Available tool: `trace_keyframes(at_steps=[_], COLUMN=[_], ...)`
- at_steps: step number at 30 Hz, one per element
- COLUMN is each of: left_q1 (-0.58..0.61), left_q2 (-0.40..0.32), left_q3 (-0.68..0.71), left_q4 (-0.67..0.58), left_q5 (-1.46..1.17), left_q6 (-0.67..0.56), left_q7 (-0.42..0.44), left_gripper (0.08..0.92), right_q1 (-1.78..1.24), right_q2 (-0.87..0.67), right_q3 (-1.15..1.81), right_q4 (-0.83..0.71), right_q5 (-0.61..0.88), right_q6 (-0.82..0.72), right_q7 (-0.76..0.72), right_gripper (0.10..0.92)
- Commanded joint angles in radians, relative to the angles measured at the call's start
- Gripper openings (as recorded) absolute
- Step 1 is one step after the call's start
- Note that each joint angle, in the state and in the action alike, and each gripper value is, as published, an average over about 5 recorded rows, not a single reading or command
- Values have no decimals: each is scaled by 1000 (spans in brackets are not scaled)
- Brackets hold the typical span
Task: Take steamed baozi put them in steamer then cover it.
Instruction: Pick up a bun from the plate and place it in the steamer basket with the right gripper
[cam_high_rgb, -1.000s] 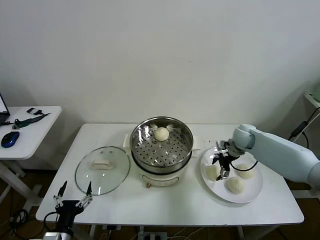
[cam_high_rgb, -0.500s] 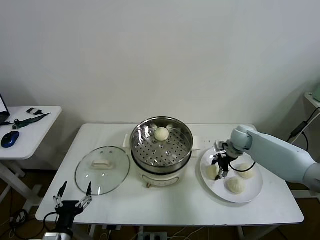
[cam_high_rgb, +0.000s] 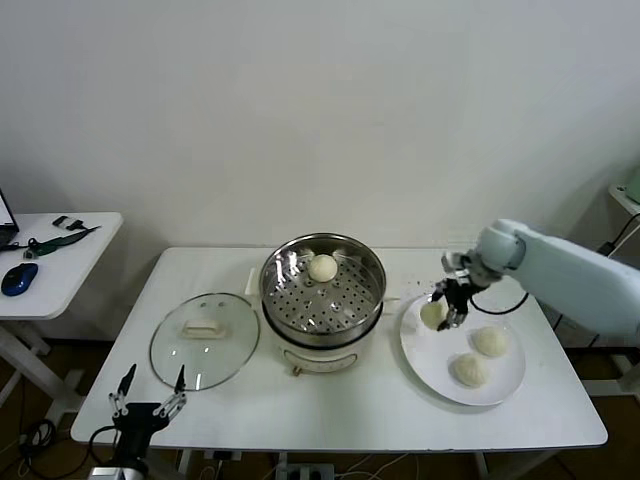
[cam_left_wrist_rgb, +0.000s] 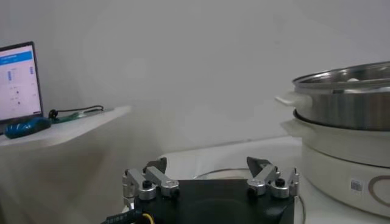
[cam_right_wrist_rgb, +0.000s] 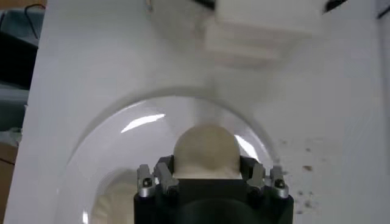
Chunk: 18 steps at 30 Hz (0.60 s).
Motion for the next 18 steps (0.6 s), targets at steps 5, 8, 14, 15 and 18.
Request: trace_keyframes(at_steps=[5, 8, 14, 15, 18], left_q1=[-10, -9, -1, -1, -5], left_q2=[1, 6, 13, 13, 8], left_q3=[25, 33, 44, 44, 43], left_q4=[4, 4, 1, -1, -7], left_q5=[8, 12, 12, 12, 16], left_q6=[3, -1, -10, -10, -8], left_q7=[-1, 1, 2, 2, 2], left_gripper=[823, 823, 823, 823, 823], right_q1=[467, 473, 400, 388, 353], right_q2=[135, 210, 381, 410, 487], right_q3=[-313, -322, -273, -269, -264], right_q4=[8, 7, -31, -41, -70], right_q5=[335, 426, 504, 505, 505], right_q6=[-15, -57, -122, -127, -137], right_q7=[-9, 17, 80, 86, 99], right_gripper=[679, 679, 679, 679, 679])
